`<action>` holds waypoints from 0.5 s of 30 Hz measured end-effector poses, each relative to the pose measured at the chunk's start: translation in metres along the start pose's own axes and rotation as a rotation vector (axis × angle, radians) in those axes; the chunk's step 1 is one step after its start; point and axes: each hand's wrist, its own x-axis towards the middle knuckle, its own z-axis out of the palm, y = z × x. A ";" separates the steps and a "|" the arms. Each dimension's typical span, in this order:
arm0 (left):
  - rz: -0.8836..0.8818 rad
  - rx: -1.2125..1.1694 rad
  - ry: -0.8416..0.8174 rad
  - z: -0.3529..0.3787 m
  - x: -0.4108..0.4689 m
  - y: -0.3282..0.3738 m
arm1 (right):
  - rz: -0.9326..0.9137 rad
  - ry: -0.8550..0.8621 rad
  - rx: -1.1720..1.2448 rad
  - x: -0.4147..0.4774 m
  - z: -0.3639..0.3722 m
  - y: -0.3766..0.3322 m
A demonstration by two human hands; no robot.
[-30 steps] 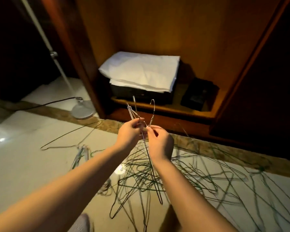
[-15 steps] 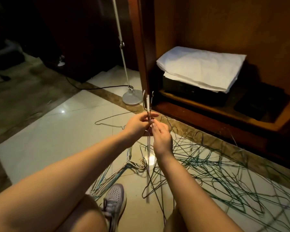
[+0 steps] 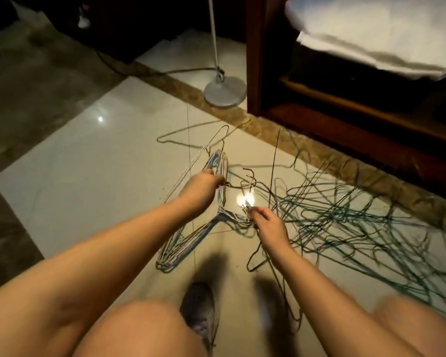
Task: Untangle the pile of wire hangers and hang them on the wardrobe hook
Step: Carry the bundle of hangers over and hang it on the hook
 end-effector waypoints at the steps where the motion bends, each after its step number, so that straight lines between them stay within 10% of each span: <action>1: -0.008 0.033 -0.028 0.017 0.004 -0.009 | 0.032 -0.020 -0.036 0.007 0.009 0.011; 15: 0.049 0.061 -0.253 0.139 0.046 -0.077 | 0.300 -0.150 -0.136 0.045 0.081 0.105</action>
